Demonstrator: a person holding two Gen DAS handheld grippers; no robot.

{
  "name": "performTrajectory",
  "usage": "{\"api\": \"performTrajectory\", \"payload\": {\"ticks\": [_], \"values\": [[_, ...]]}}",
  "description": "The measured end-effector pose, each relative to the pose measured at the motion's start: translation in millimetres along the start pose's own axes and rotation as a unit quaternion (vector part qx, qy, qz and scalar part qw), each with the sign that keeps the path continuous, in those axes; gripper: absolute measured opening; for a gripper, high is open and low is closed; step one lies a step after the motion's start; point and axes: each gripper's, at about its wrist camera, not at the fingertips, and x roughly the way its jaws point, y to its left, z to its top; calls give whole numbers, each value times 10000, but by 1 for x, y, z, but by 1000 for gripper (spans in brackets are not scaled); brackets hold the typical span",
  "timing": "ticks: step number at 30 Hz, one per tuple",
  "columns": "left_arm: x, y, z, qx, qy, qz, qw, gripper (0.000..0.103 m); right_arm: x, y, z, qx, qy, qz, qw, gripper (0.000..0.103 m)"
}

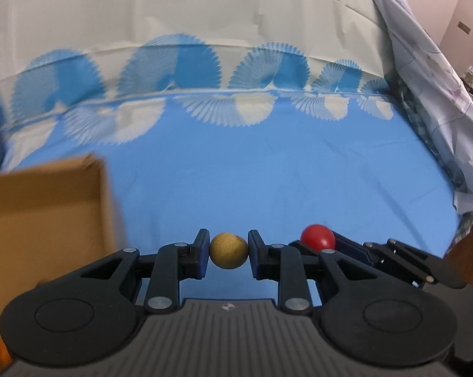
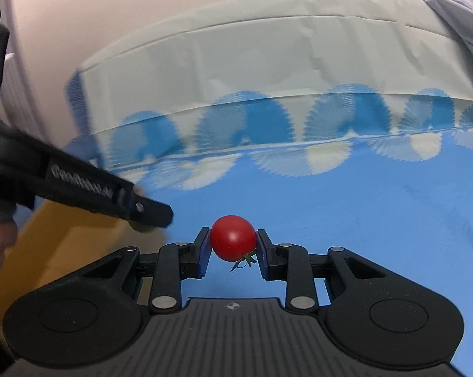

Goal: Organize fruits
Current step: 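Carry the yellow fruit over the box with the left tool while the right tool carries the tomato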

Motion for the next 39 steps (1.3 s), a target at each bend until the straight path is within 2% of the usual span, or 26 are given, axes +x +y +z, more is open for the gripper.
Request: {"api": "performTrajectory", "payload": {"ticks": [5,10,16,21,29,39], "values": [[-55,29,-48,-258,149,303,9991,29,-45,64,-19,-300,119,473,9984,31],[-106,60,-97,-323,38,641,9974,29,-78,118,-41,-587,296,779,9948,31],[-158,91,-151,-567,-137,1023,9930,29,-109,167,-66,-913,407,947,9905,32],[-186,110,-188,-821,-179,1129,9900,29,-126,196,-75,-1187,390,1031,9868,32],[-196,129,-210,-1107,-219,1194,9864,29,-134,217,-83,-1508,453,1011,9823,32],[-187,144,-201,-1219,-249,1117,9859,29,-114,215,-79,-1393,704,785,9846,32]]}}
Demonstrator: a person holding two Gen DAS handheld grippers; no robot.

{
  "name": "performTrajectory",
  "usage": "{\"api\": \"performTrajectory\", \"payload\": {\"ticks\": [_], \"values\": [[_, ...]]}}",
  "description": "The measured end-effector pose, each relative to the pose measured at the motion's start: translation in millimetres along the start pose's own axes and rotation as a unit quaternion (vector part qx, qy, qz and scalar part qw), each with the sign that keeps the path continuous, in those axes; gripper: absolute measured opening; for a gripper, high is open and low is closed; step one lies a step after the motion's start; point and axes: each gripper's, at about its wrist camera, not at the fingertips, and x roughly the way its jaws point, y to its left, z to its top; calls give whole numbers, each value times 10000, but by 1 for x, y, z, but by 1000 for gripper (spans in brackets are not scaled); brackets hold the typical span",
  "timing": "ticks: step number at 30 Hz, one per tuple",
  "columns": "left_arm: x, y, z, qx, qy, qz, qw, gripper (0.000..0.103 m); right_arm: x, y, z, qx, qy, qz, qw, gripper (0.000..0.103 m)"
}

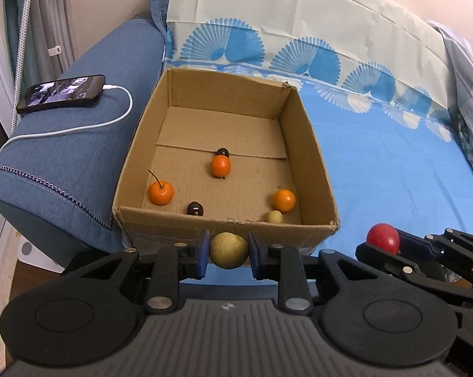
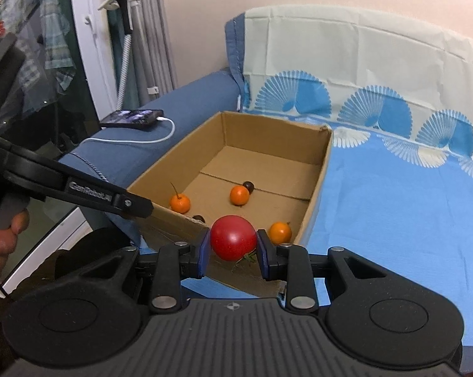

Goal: Organize fruits
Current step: 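Carry the yellow fruit over the box with the left tool while the right tool carries the tomato, then open the left tool to drop the yellow fruit while the right tool drops the tomato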

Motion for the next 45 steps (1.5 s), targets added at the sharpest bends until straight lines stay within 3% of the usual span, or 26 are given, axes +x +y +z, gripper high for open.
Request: {"api": "performTrajectory", "payload": {"ticks": [10,26,45], "values": [[21,15,23,-210,54,81,9997,29,29,-8,17,81,156,-52,9998,32],[82,19,73,-108,303,368,9988,29,105,-25,46,181,389,-65,9991,32],[167,22,88,125,893,607,9941,29,187,-40,45,153,948,-27,9954,32]]}}
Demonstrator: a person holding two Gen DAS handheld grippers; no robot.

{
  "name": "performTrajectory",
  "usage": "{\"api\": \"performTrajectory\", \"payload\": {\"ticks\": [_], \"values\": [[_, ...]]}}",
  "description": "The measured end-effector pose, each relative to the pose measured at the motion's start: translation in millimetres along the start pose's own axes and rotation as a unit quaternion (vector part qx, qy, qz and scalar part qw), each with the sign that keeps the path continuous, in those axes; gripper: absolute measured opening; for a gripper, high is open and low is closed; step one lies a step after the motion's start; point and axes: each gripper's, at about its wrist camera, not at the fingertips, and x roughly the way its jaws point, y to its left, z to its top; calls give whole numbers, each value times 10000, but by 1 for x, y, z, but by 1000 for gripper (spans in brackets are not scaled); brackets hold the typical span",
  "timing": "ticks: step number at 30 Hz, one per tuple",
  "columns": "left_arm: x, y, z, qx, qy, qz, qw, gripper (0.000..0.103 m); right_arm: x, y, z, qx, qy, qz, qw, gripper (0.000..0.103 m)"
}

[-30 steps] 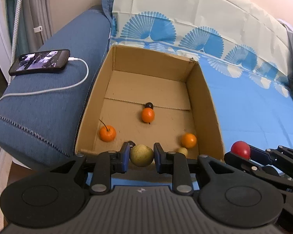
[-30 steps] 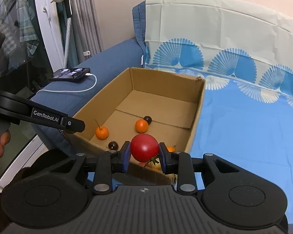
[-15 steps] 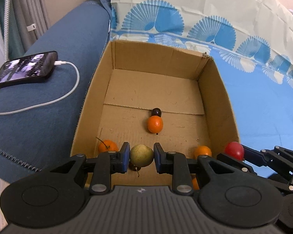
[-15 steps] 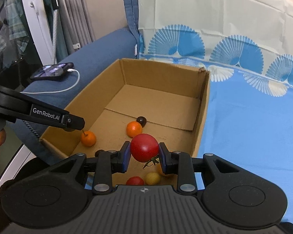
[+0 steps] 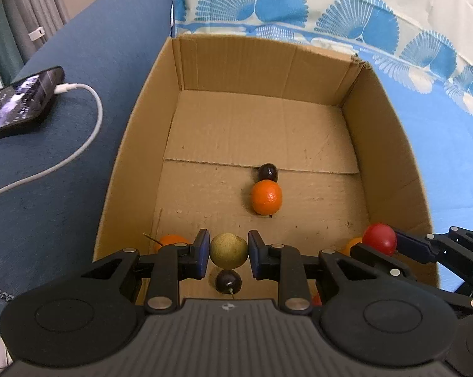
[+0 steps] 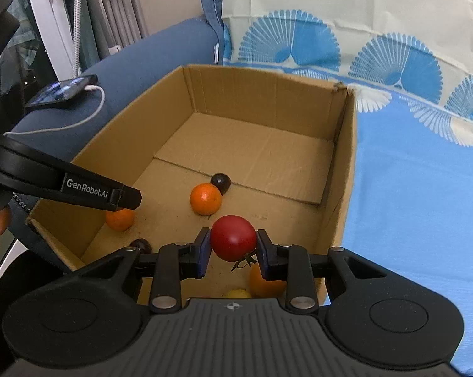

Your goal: Organize fruits

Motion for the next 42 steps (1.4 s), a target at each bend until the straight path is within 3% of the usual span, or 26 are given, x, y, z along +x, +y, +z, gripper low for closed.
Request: {"api": "performTrajectory", "payload": {"ticks": [9,10,11,12,13,15,20,27,37,42], "values": [[23,1,-1,29,177,143,9997,31,11,-2,-3,-207,73,-133,9997,32],[24,1,-2,51,189,154,9997,48,11,-1,-3,-253,64,-141,9996,33],[24,1,-2,48,211,184,9996,83,11,-1,-3,-278,42,-154,9995,36],[23,1,-2,22,230,241,9994,98,8,0,-3,-293,-20,-201,9994,54],[19,0,-3,17,188,281,9994,103,4,0,-3,-288,-129,-281,9991,76],[10,-4,-5,164,66,254,9995,103,-8,1,-5,-300,-387,-337,9982,88],[-12,-12,-16,416,-53,557,9976,103,-35,9,-18,-326,-447,-471,9974,99],[-51,-19,-51,275,-248,443,9983,103,-73,21,-46,105,-564,-509,9971,100],[-109,-26,-95,69,-872,386,9954,103,-127,35,-69,29,-1014,-791,9917,102],[-124,-26,-109,-91,-881,707,9936,103,-149,46,-82,-211,-1205,-932,9881,102]]}}
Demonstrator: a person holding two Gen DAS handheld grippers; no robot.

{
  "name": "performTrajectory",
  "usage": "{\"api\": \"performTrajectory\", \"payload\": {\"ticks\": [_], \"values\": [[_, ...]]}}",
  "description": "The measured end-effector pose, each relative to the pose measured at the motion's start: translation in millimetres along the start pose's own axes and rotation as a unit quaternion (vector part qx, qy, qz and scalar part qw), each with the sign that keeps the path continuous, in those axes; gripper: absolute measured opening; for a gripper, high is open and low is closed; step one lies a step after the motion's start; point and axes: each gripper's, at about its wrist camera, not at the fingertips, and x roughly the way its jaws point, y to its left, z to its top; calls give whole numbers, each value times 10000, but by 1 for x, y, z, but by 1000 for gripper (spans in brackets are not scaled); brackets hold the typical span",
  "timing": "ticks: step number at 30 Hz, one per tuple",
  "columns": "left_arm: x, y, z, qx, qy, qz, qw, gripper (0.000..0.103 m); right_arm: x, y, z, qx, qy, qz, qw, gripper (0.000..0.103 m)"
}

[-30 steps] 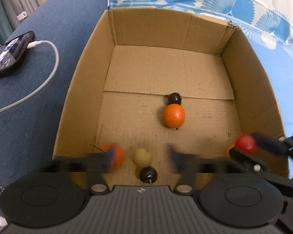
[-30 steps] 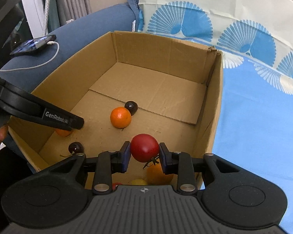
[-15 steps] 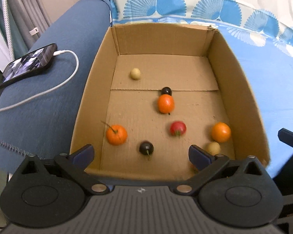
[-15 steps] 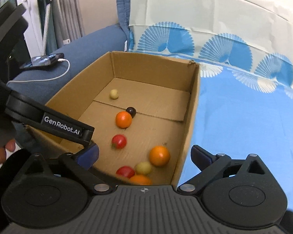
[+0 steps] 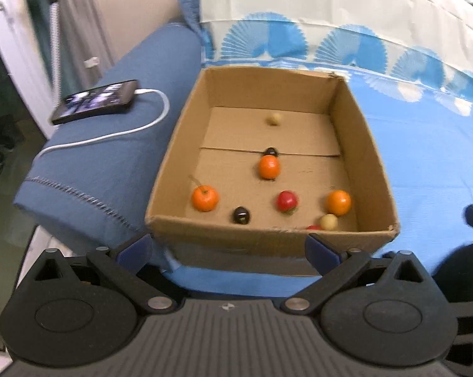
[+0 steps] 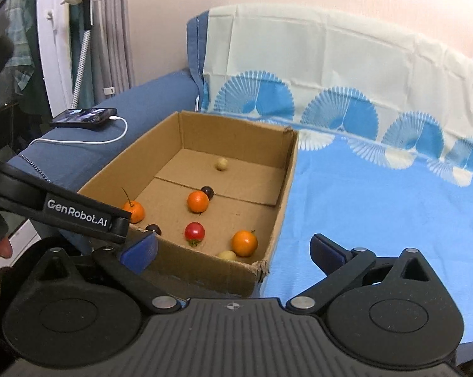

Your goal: Organize fruits

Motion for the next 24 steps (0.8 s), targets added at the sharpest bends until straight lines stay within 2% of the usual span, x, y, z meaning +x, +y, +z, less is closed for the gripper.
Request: {"api": "performTrajectory", "payload": {"ticks": [4,8,14,19,24], "values": [[-14,1,-8,-130,-115,110,9998,103,-12,1,-4,-97,-65,-237,9997,102],[-29,3,-13,-347,-306,280,9985,103,-22,-4,-7,75,-74,-367,9993,102],[-39,-1,-18,24,-392,332,9987,103,-28,-2,-10,140,-52,-380,9992,102],[-43,2,-21,2,-512,182,9985,103,-31,8,-11,-74,-89,-388,9992,102],[-38,7,-21,-116,-402,147,9990,103,-34,7,-10,2,-180,-474,9987,102]]}}
